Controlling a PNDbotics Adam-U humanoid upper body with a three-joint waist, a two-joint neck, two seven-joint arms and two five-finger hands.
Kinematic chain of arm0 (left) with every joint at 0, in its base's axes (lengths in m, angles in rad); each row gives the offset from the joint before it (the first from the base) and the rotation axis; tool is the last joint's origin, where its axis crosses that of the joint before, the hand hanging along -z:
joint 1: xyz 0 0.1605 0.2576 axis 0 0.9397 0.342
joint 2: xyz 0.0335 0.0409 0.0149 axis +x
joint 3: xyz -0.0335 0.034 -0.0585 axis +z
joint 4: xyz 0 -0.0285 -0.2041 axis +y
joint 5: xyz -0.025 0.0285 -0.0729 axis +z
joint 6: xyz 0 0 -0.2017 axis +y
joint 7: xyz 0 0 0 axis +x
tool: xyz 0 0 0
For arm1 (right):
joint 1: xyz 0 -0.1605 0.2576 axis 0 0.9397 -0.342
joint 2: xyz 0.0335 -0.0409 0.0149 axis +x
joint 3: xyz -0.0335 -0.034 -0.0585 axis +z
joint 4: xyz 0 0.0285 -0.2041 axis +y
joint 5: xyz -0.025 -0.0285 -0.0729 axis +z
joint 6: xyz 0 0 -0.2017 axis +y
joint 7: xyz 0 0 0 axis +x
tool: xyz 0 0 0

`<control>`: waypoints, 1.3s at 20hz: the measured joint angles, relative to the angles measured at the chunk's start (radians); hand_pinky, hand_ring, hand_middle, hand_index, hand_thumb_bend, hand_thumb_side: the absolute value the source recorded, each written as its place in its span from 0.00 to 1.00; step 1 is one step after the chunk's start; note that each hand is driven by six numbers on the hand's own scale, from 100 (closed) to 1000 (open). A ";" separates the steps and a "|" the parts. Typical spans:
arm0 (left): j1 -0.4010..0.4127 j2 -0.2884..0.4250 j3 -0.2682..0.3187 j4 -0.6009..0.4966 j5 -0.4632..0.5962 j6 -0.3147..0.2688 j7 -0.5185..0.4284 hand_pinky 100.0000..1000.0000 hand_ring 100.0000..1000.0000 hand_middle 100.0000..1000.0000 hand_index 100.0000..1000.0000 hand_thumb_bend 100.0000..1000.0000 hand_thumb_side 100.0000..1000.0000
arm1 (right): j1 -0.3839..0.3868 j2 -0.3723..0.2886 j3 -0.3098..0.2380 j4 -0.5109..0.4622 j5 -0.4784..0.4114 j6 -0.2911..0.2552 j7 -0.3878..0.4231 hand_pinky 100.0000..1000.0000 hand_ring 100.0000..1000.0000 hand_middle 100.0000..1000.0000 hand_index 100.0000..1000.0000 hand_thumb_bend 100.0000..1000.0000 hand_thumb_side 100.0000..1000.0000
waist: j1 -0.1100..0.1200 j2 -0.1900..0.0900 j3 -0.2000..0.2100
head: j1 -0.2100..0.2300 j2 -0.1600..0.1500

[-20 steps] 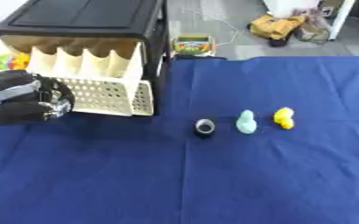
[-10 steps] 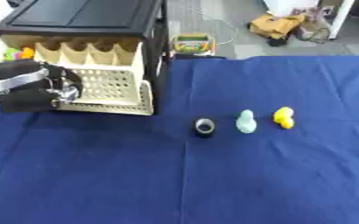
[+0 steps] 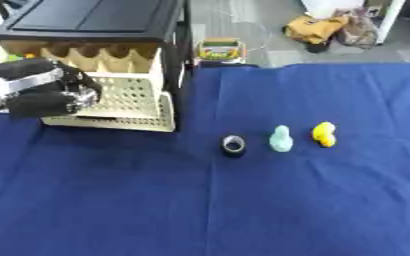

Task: Pick up objects from table and place into drawer.

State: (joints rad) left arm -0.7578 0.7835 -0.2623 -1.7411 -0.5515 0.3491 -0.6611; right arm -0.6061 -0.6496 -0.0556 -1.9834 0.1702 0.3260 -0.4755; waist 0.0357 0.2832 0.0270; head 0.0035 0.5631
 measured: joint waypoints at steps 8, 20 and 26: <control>-0.041 -0.036 -0.006 0.078 -0.027 -0.020 0.027 0.51 0.51 0.62 0.96 0.00 1.00 | 0.000 0.004 -0.004 0.000 -0.004 0.000 -0.001 0.64 0.67 0.57 0.73 0.32 0.85 | 0.001 0.002 -0.005 | 0.004 -0.003; -0.086 -0.082 -0.006 0.163 -0.039 -0.054 0.095 0.61 0.61 0.78 1.00 0.00 1.00 | 0.000 0.007 -0.007 0.000 -0.005 0.001 -0.003 0.64 0.66 0.57 0.73 0.33 0.85 | 0.001 0.007 -0.009 | 0.008 -0.012; -0.095 -0.091 -0.006 0.191 -0.039 -0.076 0.118 0.68 0.71 0.83 1.00 0.00 1.00 | 0.001 0.013 -0.012 0.000 -0.007 0.002 -0.004 0.64 0.66 0.57 0.73 0.32 0.84 | 0.001 0.006 -0.010 | 0.009 -0.012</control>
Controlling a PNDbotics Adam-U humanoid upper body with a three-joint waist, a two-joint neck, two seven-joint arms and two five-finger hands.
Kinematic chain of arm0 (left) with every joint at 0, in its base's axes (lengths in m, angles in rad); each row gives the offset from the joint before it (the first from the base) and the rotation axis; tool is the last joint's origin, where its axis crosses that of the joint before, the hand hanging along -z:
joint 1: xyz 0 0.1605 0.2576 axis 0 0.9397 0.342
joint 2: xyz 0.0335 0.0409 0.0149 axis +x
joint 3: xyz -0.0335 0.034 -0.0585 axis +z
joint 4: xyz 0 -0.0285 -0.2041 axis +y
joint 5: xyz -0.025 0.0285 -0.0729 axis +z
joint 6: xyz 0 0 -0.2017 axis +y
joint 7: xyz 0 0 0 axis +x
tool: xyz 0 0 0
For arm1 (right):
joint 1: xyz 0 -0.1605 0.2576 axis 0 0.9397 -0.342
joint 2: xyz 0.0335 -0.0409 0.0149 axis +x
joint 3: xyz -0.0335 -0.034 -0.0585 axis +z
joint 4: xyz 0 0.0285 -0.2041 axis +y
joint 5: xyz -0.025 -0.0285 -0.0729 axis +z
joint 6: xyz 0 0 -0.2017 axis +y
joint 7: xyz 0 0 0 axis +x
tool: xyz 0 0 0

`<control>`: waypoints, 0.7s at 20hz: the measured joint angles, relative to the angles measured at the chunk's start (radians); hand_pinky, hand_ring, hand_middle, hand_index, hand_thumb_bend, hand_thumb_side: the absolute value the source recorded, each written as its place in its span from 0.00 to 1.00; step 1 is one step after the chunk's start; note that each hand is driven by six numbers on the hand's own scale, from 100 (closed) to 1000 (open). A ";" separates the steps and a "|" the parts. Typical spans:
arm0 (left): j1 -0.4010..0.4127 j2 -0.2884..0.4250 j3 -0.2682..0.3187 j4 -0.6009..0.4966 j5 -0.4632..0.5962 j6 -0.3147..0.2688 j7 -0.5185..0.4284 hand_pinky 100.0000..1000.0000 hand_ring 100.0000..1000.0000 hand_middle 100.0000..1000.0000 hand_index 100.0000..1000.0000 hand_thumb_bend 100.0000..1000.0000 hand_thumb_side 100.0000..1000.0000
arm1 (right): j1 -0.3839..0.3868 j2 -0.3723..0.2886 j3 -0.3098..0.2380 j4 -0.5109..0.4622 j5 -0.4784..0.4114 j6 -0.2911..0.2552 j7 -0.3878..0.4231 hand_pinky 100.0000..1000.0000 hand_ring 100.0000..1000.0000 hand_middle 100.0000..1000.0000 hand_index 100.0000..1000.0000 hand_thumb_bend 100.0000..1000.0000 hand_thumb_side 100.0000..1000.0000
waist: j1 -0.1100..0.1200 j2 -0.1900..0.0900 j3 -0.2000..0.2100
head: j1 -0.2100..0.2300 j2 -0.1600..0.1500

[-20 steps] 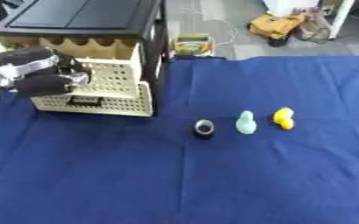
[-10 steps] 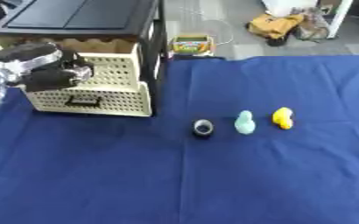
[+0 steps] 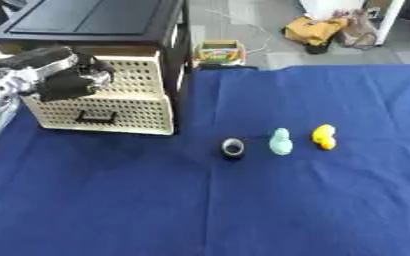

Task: Pick up objects from table and place into drawer.

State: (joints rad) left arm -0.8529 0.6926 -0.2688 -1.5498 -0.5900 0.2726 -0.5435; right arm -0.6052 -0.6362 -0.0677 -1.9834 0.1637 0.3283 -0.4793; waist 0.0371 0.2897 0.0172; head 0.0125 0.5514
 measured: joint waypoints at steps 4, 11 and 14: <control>0.000 0.000 -0.005 0.010 0.000 -0.018 0.008 0.70 0.72 0.81 1.00 0.00 1.00 | 0.005 0.001 -0.001 0.000 -0.004 0.001 -0.002 0.64 0.66 0.57 0.73 0.32 0.84 | -0.001 -0.005 0.000 | 0.000 0.000; 0.057 0.016 -0.005 -0.059 -0.019 -0.058 0.022 0.57 0.48 0.50 0.77 0.00 1.00 | 0.015 0.003 -0.007 0.000 -0.009 0.000 -0.009 0.64 0.66 0.57 0.72 0.32 0.84 | -0.009 -0.015 0.008 | -0.003 0.001; 0.088 0.036 0.006 -0.137 -0.054 -0.064 0.051 0.55 0.44 0.45 0.74 0.00 0.99 | 0.017 0.006 -0.009 0.000 -0.011 0.001 -0.010 0.64 0.66 0.57 0.72 0.32 0.84 | -0.013 -0.019 0.015 | -0.006 0.002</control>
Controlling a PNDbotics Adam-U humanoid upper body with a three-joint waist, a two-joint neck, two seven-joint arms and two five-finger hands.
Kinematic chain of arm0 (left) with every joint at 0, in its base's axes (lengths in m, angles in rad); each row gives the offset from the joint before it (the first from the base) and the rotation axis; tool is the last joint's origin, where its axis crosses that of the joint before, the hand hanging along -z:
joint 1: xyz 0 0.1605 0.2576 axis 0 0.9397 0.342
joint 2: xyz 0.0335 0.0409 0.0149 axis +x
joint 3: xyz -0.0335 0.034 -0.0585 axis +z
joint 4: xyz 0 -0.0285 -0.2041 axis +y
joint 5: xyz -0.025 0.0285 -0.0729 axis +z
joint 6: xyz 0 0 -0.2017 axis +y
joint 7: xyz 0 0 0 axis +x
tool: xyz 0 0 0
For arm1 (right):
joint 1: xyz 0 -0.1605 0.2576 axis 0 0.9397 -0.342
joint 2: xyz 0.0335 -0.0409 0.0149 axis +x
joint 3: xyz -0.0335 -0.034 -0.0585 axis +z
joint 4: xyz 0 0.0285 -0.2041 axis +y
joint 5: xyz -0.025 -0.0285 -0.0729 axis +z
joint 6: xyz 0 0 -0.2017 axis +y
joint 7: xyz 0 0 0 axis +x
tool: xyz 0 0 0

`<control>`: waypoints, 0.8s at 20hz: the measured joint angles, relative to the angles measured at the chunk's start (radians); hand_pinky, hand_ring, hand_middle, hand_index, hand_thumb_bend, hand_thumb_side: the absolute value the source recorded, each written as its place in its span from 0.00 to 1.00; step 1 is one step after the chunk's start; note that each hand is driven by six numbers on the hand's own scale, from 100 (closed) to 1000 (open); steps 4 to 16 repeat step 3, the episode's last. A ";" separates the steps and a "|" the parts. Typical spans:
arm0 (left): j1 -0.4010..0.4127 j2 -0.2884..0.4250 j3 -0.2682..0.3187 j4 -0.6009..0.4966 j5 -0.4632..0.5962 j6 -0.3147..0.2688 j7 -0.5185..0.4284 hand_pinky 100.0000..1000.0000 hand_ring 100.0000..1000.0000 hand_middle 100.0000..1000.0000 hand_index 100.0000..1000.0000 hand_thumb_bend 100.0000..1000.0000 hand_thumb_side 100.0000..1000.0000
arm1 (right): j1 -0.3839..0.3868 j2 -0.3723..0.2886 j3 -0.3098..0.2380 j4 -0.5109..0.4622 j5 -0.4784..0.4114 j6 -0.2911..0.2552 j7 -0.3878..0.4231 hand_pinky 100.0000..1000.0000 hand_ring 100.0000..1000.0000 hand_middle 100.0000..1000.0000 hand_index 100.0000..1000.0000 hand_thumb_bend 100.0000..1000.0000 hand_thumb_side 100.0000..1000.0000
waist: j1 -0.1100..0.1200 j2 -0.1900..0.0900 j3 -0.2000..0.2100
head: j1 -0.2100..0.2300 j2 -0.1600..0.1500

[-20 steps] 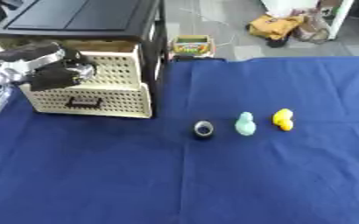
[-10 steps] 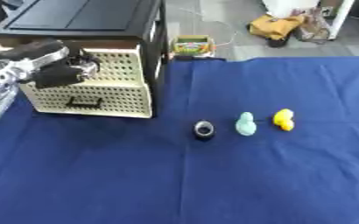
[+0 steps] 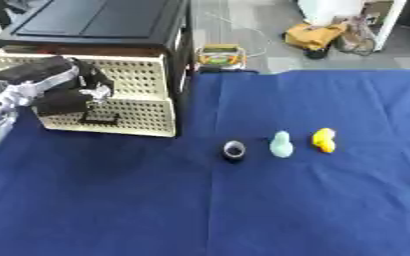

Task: Pick up objects from table and place into drawer.

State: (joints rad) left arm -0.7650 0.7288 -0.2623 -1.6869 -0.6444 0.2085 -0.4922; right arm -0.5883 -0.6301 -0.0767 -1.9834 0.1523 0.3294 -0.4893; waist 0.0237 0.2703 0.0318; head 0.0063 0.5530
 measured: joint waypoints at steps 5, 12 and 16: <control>0.022 0.018 0.022 -0.082 -0.027 0.001 0.036 0.53 0.42 0.42 0.71 0.00 0.96 | 0.002 0.002 -0.003 0.000 -0.003 0.001 -0.001 0.64 0.66 0.57 0.72 0.32 0.84 | -0.002 -0.006 0.003 | -0.001 0.000; 0.022 0.018 0.022 -0.082 -0.027 0.001 0.036 0.53 0.42 0.42 0.71 0.00 0.96 | 0.002 0.002 -0.003 0.000 -0.003 0.001 -0.001 0.64 0.66 0.57 0.72 0.32 0.84 | -0.002 -0.006 0.003 | -0.001 0.000; 0.022 0.018 0.022 -0.082 -0.027 0.001 0.036 0.53 0.42 0.42 0.71 0.00 0.96 | 0.002 0.002 -0.003 0.000 -0.003 0.001 -0.001 0.64 0.66 0.57 0.72 0.32 0.84 | -0.002 -0.006 0.003 | -0.001 0.000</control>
